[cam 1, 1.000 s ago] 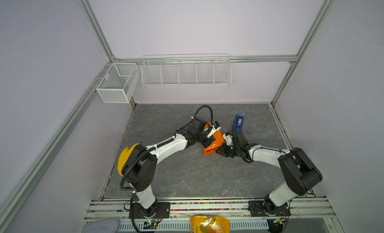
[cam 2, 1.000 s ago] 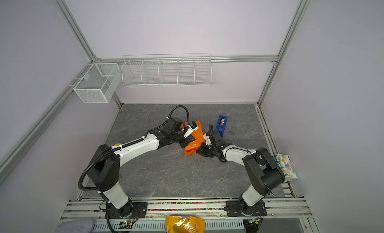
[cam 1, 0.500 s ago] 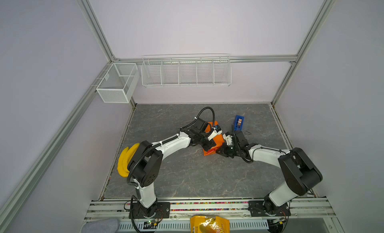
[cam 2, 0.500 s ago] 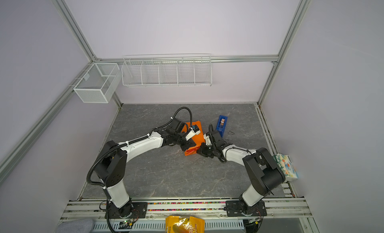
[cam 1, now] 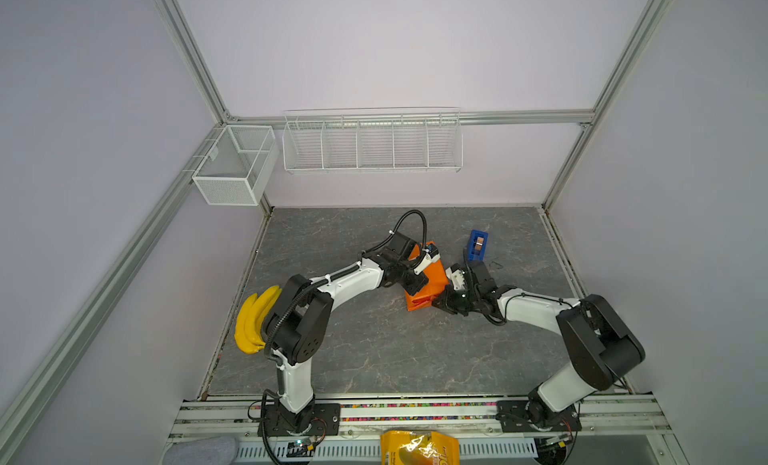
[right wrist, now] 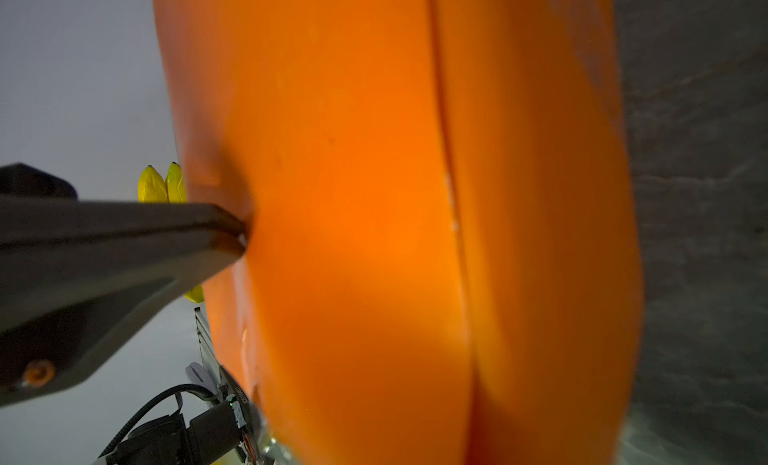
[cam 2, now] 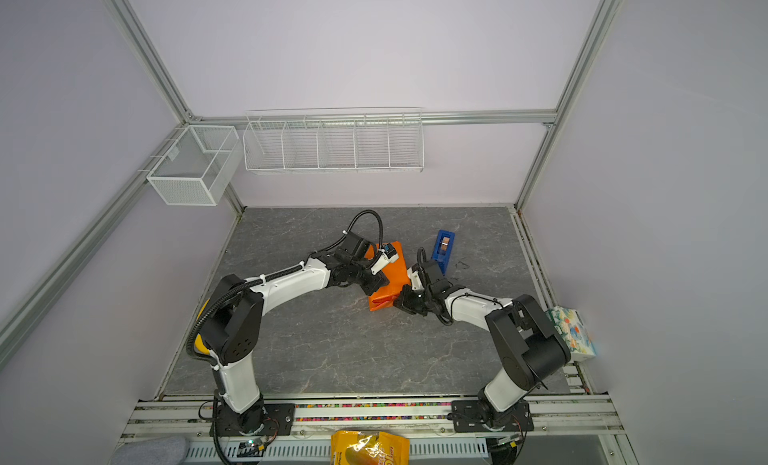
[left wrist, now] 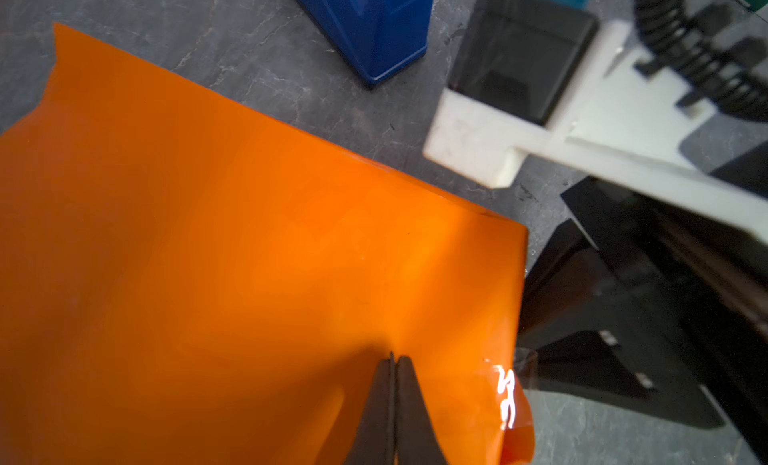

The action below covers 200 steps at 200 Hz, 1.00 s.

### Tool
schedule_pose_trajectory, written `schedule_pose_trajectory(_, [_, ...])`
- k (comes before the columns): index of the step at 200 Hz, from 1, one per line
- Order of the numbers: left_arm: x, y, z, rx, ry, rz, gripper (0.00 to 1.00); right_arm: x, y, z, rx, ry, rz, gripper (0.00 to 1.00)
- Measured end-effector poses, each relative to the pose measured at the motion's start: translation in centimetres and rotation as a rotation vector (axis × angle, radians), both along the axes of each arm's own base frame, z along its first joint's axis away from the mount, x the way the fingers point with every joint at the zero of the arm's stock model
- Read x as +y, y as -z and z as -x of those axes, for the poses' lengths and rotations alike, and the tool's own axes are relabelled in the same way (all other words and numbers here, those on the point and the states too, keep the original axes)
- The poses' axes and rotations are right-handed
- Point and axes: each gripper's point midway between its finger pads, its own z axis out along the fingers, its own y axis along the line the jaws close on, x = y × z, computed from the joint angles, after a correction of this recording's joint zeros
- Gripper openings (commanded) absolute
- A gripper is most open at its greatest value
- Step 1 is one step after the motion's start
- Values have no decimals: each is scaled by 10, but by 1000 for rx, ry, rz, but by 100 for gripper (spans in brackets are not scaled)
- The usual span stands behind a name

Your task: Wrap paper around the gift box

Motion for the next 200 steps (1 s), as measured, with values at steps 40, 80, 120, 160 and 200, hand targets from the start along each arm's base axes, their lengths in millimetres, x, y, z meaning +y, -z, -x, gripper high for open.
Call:
schedule_pose_trajectory(40, [11,-3,-16,-53,-73,-32,5,-1,1,1,9,0,5,7])
schedule_pose_trajectory(80, [25,-23,9,-110,-37,24,16,1,-5,0,1,0,-6,7])
schedule_pose_trajectory(120, [25,-34,30,-177,31,76,23,3,-18,0,-17,-1,-35,7])
schedule_pose_trajectory(160, [11,-29,45,-217,110,68,35,5,-23,-2,-24,-1,-45,6])
schedule_pose_trajectory(200, [0,-15,53,-263,158,9,42,5,-24,-2,-21,0,-47,7])
